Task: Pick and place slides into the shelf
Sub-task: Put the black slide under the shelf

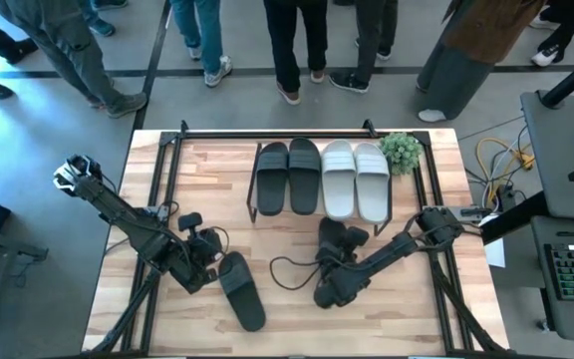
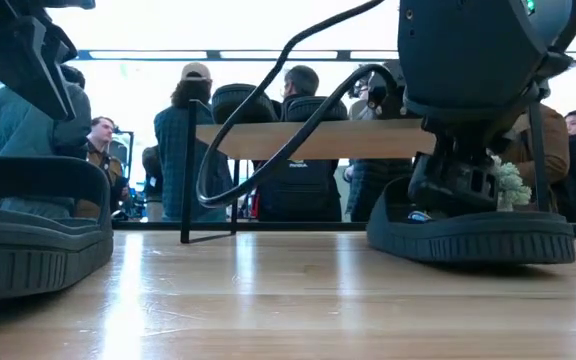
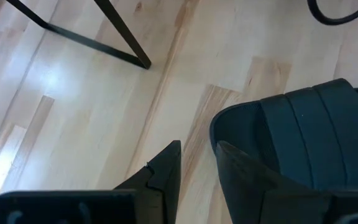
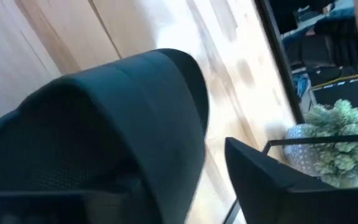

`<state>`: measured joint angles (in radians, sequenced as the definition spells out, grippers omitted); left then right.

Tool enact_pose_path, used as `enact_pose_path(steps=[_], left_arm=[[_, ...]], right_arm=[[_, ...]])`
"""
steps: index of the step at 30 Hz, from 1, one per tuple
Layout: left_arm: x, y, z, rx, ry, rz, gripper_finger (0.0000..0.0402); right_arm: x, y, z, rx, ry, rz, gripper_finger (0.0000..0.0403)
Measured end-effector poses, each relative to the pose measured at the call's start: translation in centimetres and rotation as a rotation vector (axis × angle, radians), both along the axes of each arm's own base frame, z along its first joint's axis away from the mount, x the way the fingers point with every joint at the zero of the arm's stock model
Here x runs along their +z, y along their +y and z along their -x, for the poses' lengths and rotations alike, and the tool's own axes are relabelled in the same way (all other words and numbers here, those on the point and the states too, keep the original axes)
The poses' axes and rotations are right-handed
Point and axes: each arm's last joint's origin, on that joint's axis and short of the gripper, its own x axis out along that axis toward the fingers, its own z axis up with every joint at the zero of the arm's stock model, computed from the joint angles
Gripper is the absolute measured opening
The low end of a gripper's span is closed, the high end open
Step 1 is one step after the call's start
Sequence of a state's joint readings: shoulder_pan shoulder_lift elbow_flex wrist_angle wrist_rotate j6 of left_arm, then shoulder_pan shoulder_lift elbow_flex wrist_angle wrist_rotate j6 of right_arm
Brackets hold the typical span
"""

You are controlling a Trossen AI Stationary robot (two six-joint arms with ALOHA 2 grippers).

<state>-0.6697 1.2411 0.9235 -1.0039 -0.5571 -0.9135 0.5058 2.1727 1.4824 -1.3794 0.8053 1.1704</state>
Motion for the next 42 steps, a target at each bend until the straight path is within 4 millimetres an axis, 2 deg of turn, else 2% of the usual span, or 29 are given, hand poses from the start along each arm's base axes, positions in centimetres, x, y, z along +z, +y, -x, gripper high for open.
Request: enact_pose_path(steps=[6,13,16,21,26,32,37,42], left_arm=[[0.8,-0.3,-0.3,-0.008,-0.011,0.047,0.0089],[1.3,-1.7,-1.6,-0.02,-0.111,0.225,0.0089],[0.6,-2.2,-2.3,-0.018,-0.072,0.195,0.0089],[-0.1,-3.2,-3.4,-0.019,-0.009,0.152,0.0089],[0.2,-4.4,-4.0,-0.036,0.041,0.117,0.0089],[0.6,-5.1,-4.4,-0.044,0.076,0.114,0.0089],[1.3,-5.6,-5.0,-0.001,0.043,0.159,0.0089],[0.8,-7.2,-5.5,0.004,-0.013,0.226,0.0089]], right_arm=[[1.5,0.5,0.1,0.034,-0.019,-0.013,0.0215],[4.8,0.6,0.8,0.049,-0.123,-0.053,0.0226],[6.0,0.4,1.2,0.057,-0.174,-0.043,0.0226],[4.5,-0.4,1.7,0.063,-0.127,-0.05,0.0226],[3.1,-0.4,1.9,0.073,-0.108,-0.092,0.0226],[4.4,0.0,1.4,0.14,-0.148,-0.123,0.0228],[4.9,0.3,1.3,0.178,-0.116,-0.141,0.0241],[5.9,1.1,1.9,0.22,-0.112,-0.171,0.0254]])
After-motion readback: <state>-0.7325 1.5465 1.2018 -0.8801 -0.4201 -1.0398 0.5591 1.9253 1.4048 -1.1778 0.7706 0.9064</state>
